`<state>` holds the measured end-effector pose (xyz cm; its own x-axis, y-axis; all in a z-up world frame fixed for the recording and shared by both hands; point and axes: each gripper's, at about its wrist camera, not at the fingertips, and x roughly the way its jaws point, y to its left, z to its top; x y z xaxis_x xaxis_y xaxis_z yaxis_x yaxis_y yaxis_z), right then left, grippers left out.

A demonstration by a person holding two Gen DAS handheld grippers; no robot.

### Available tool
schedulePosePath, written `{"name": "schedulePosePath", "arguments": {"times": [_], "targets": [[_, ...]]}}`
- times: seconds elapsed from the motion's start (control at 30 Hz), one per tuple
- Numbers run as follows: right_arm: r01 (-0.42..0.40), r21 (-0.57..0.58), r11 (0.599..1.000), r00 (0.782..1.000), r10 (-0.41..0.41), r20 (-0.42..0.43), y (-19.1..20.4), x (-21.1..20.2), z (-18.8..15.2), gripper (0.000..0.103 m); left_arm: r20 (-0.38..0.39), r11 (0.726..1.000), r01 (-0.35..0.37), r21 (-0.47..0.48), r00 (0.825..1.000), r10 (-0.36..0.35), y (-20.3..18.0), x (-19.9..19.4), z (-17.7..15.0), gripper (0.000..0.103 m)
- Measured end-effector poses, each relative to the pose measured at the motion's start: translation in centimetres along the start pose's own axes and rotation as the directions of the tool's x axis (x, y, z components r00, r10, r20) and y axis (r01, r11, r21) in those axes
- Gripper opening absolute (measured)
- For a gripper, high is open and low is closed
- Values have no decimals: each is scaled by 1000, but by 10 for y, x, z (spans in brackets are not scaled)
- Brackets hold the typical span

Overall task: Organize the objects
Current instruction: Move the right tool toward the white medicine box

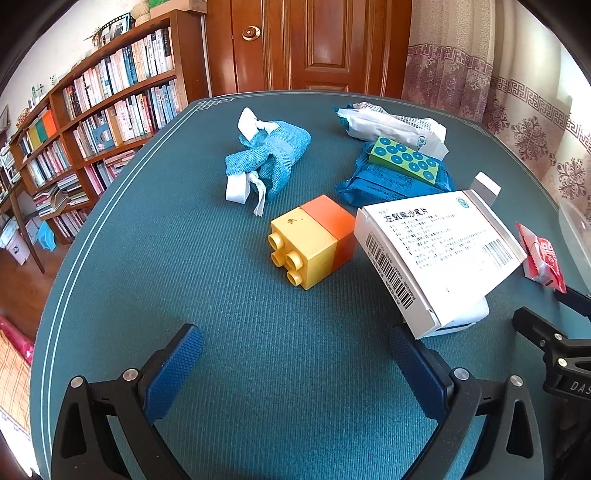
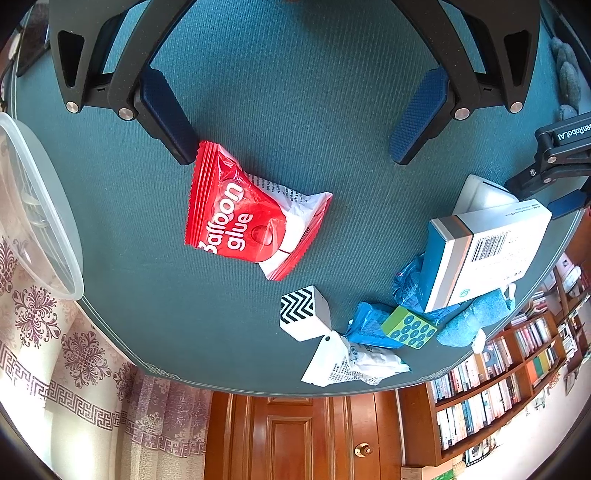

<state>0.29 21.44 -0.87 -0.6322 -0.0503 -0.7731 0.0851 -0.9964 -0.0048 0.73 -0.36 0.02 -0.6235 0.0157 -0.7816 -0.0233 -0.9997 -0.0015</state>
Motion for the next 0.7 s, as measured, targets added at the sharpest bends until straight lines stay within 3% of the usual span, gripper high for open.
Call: {"name": "schedulePosePath", "arguments": {"times": [0.3, 0.47, 0.7], "targets": [[-130, 72, 989, 991, 127, 38, -19, -9, -2, 103, 17, 998, 59, -37, 998, -59, 7, -5, 1, 103], [-117, 68, 991, 993, 116, 30, -21, -9, 6, 89, 33, 993, 99, -70, 995, -97, 15, -9, 0, 103], [-83, 106, 991, 994, 75, 80, -39, -18, 20, 87, 80, 987, 130, -94, 989, -123, 20, -17, 0, 103]]}}
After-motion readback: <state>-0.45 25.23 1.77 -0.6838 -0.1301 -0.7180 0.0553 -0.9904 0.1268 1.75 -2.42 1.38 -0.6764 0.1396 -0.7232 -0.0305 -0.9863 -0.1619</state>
